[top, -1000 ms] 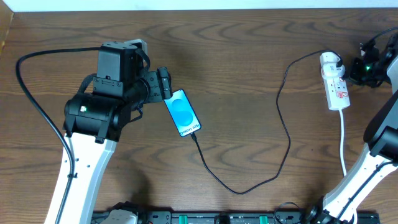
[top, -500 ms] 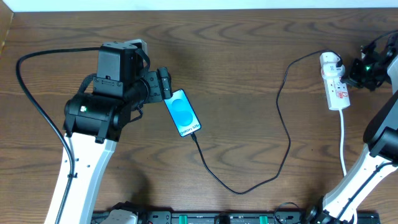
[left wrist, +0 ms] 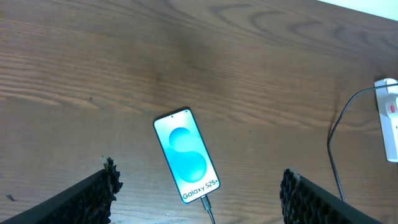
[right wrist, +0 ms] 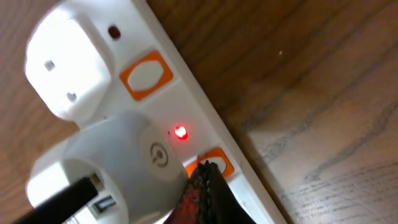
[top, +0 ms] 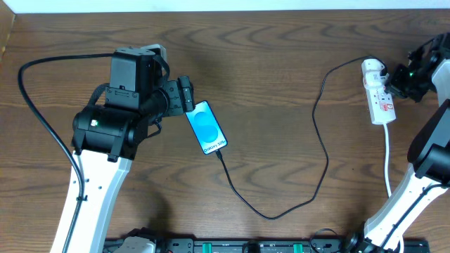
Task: Plug charger to phone and switch on socket
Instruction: 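Hold the switch pressed, then lift the right gripper away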
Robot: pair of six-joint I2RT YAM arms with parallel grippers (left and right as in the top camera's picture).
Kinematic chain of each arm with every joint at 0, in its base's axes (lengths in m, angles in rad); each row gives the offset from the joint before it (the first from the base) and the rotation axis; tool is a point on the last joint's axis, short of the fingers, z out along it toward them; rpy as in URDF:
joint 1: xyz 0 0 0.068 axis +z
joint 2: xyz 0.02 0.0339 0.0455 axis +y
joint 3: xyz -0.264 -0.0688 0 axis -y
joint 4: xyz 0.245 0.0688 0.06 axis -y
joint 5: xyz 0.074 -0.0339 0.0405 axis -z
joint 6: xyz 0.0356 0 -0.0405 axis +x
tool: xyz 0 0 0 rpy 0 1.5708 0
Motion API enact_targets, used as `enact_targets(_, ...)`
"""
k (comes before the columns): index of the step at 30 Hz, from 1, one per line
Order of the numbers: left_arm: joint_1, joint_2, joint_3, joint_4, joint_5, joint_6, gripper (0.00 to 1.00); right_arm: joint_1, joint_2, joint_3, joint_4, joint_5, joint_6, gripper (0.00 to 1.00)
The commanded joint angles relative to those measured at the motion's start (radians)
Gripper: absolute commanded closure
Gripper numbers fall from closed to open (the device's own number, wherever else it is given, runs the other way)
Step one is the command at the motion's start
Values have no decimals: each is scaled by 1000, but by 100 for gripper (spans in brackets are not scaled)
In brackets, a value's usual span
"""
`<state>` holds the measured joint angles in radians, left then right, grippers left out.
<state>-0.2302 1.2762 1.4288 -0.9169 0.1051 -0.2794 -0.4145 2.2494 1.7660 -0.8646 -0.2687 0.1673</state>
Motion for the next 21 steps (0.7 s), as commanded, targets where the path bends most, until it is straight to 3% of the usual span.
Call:
enact_targets(1, 5, -3, 9, -3, -13, 17, 15, 41, 43, -37, 29, -129, 64, 99)
enact_targets(21, 5, -3, 9, -3, -13, 17, 15, -3, 9, -29, 96, -240, 65, 99)
